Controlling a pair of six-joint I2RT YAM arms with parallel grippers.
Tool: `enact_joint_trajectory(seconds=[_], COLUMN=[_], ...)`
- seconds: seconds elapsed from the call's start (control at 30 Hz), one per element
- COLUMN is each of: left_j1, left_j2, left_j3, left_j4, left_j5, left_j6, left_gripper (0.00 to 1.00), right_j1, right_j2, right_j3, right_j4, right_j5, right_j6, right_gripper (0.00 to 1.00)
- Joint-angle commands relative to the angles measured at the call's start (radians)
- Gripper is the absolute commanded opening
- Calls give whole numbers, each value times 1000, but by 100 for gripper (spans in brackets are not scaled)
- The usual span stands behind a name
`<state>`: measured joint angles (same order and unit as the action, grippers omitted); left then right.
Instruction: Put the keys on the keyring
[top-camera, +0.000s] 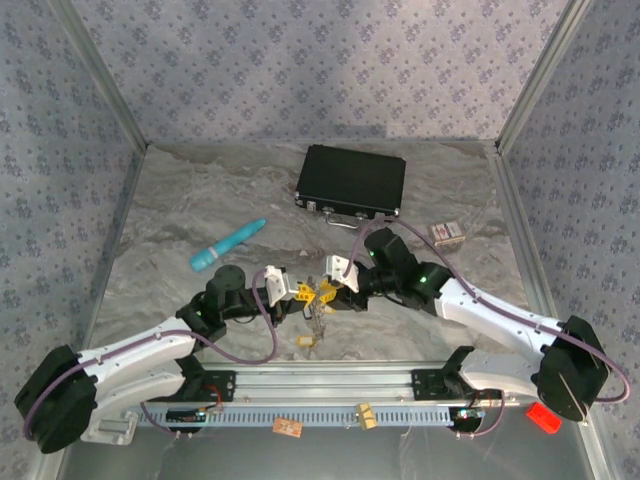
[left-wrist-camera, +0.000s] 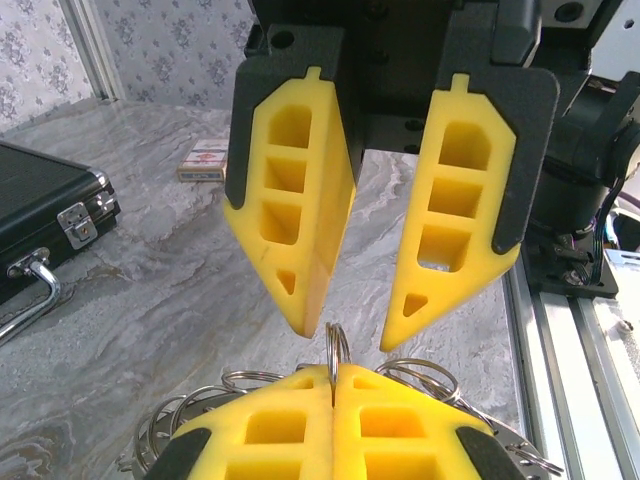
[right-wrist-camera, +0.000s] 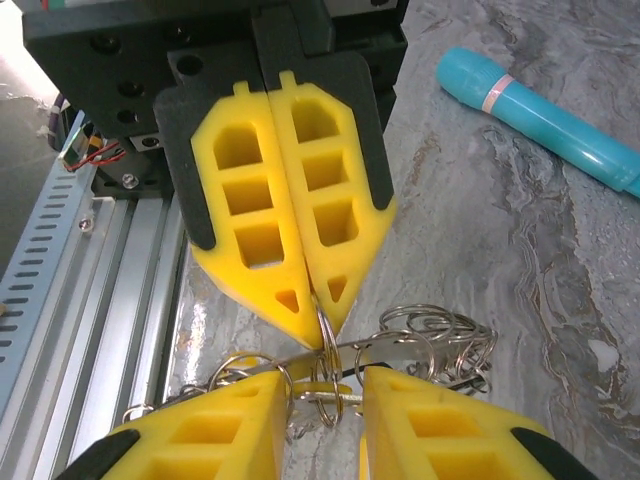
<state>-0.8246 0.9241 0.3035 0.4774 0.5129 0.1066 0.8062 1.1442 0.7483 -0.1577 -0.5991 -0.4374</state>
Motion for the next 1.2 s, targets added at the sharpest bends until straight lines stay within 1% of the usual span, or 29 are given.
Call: enact_joint_trajectory(seconds=[0.0,0.07,0.13,0.3,0.37,0.4,0.43,0.47,0.5,0.57,0.7,1.0,1.13,1.17], left_j1=[2,2,4,1,2,2,2,2,2,2,1,0,-1,0], left_j2=[3,5,5,2,-1,-2,-5,-8,-10,-13,-2,8,-1,-4], left_j3=[-3,-3,-4,-14,-10,-4,1,8,17,36,65,83,82,79], left_j4=[91,97,102,129,119,98,71,46,17,-43,-119,-124,-113,-108], left_j5=[39,43,44,43,34,19,1,-11,-22,-27,-22,2,27,30], left_j6=[-15,-18,-20,-31,-30,-28,-23,-15,-4,18,51,58,59,58], left_gripper=[0,0,0,0,0,5,17,27,31,31,27,15,0,0], right_j1=[-4,-4,-4,-4,-3,-1,1,7,12,25,63,126,125,116], right_j2=[12,17,19,31,32,31,29,28,28,37,76,147,144,129], right_j3=[-9,-7,-7,6,21,33,48,61,79,120,200,291,293,276], right_j4=[44,49,58,52,26,4,-24,-52,-88,-163,-297,-386,-373,-346], right_j5=[-40,-36,-31,-39,-37,-33,-24,-11,8,43,111,169,158,148], right_j6=[28,29,31,26,14,2,-13,-30,-54,-101,-184,-255,-244,-227], right_gripper=[27,25,20,0,0,0,0,0,0,0,0,0,0,3])
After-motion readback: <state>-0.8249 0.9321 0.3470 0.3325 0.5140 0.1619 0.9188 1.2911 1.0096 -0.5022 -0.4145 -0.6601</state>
